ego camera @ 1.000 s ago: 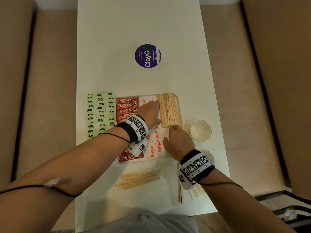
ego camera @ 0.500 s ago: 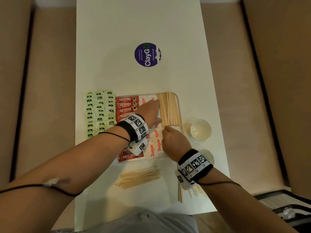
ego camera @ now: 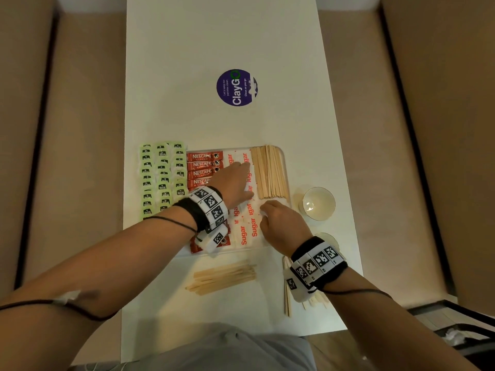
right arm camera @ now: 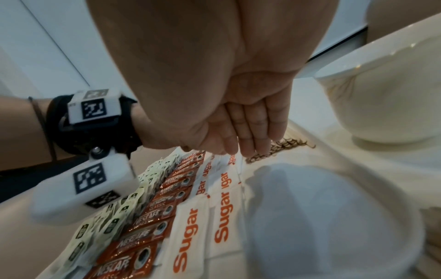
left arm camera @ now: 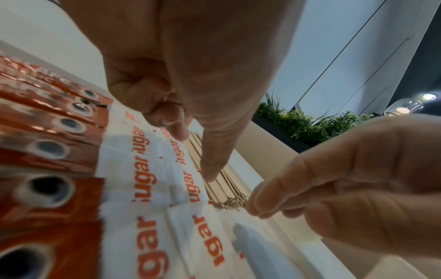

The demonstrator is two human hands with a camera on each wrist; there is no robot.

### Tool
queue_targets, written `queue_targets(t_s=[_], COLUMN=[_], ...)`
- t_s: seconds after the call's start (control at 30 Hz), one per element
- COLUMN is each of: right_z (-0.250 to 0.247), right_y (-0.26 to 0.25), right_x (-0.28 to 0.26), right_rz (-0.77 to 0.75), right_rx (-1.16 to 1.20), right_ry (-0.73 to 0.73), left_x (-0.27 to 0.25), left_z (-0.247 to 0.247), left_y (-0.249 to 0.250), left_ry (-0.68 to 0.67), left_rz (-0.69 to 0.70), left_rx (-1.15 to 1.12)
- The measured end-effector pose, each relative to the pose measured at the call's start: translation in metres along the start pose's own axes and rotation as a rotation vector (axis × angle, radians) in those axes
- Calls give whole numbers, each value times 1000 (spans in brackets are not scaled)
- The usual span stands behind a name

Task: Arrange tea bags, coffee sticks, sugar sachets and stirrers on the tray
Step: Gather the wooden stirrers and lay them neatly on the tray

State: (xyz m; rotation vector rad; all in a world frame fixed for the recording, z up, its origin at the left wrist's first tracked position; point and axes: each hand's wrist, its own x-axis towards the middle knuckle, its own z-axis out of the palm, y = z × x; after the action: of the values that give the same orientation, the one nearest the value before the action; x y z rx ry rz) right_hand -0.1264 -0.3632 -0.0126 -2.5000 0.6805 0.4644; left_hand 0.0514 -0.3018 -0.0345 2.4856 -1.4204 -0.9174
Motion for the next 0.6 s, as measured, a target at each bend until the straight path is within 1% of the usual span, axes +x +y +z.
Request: queue_targets(t_s=[0.13,0.3,0.47,0.6], right_z=[-7,-5,10,23], right_y=[-5,-19,-26,-24], right_x=[-20,-50,-79,-107], right_rz=[14,27,135,202], right_rx=[-2,-45,-142,-189], right_ry=[-24,-69,-156,-177], left_x=[-42,-95,-138,-165], left_z=[5,13,30,54], left_y=[-15,-34,-45,-40], left_ry=[-33,-88,-155,-195], left_rz=[41,94,118,138], left_rx=[-18,21,20,-14])
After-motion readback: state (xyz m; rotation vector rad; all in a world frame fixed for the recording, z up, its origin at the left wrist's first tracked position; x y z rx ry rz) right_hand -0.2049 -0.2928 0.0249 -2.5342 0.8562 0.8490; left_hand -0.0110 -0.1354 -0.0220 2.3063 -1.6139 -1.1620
